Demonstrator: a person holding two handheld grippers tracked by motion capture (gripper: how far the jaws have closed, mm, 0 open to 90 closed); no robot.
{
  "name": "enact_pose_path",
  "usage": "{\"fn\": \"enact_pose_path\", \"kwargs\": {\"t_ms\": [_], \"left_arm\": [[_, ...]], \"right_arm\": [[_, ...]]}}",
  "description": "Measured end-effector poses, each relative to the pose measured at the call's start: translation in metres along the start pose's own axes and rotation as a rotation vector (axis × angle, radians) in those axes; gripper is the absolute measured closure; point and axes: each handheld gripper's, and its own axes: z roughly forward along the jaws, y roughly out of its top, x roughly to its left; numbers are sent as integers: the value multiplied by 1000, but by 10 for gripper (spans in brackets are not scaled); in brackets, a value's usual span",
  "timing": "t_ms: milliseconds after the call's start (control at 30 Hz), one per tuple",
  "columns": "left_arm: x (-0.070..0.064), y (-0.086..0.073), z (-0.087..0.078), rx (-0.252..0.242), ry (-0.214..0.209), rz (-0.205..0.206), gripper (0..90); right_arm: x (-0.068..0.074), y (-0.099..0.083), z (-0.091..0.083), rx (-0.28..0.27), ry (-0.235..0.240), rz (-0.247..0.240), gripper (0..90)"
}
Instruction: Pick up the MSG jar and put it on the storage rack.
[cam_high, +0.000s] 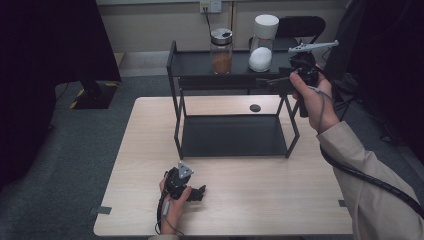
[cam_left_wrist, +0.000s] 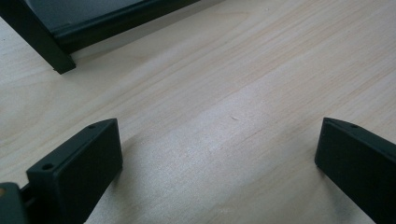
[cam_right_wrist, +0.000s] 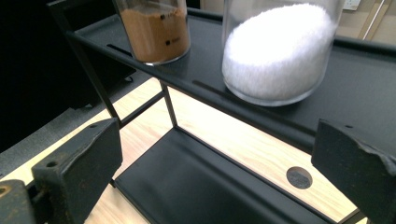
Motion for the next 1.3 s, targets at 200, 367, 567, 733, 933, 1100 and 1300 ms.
{"fn": "enact_pose_path", "kwargs": {"t_ms": [200,367,567,733,933,1100,1300], "left_arm": [[0,0,0,0,0,0,0],[0,0,0,0,0,0,0],[0,0,0,0,0,0,0],[0,0,0,0,0,0,0],[0,0,0,-1,0,0,0],[0,0,0,-1,0,0,0],[0,0,0,-2,0,0,0]], "right_arm": [[0,-10,1,10,13,0,8],[-1,-19,1,23,27,-3,8],[-1,-29,2,30,43,-4,9],[0,-36,3,31,50,-7,8],[-1,-46,7,40,73,-1,8],[-1,-55,10,44,87,6,8],[0,-63,13,55,89,0,8]]}}
